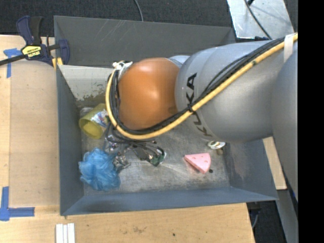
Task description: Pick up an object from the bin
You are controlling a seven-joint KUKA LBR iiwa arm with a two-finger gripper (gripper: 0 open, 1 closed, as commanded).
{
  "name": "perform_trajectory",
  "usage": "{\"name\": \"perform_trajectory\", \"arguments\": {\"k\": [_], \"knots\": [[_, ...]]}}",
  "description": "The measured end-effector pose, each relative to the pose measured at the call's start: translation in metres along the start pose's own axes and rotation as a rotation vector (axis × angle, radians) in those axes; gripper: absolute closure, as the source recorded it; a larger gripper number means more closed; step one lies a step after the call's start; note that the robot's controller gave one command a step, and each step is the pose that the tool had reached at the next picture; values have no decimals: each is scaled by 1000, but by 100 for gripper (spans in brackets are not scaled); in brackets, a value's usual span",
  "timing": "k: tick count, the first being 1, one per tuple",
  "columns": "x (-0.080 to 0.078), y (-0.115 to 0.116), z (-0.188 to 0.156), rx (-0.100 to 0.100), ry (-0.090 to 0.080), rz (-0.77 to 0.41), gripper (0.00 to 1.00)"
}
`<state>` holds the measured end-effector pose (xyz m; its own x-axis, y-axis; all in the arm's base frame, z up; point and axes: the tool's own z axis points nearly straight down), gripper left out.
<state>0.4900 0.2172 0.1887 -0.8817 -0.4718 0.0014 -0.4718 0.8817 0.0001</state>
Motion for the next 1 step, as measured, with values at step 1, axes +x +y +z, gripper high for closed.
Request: {"name": "perform_trajectory", "arguments": {"k": [1], "knots": [[4,-10,-57,0,-4,18,100]]}}
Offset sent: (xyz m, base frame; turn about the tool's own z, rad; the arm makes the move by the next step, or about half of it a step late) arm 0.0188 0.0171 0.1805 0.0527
